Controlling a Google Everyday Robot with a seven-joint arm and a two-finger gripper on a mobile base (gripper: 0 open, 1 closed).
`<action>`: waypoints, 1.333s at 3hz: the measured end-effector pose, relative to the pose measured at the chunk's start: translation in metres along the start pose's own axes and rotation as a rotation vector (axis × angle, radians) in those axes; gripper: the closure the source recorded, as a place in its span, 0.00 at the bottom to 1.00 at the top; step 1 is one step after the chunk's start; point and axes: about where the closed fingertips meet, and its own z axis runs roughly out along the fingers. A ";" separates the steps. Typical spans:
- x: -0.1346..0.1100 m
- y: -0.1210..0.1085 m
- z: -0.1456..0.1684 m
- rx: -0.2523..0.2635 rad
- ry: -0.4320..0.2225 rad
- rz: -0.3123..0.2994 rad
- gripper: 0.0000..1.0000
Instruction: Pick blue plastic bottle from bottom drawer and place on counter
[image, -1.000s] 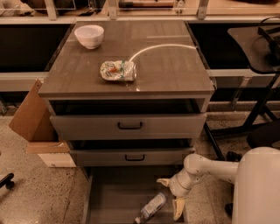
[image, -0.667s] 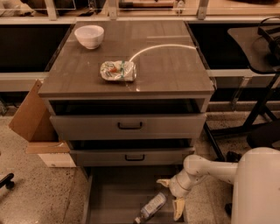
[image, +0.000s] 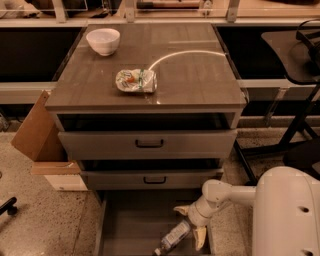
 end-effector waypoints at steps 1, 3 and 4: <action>-0.005 -0.005 0.018 -0.014 0.048 -0.097 0.00; 0.029 -0.027 0.086 -0.028 0.064 -0.197 0.00; 0.029 -0.027 0.086 -0.028 0.064 -0.197 0.00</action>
Offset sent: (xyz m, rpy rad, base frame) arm 0.0284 0.0218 -0.0823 -0.0739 -0.1215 0.1626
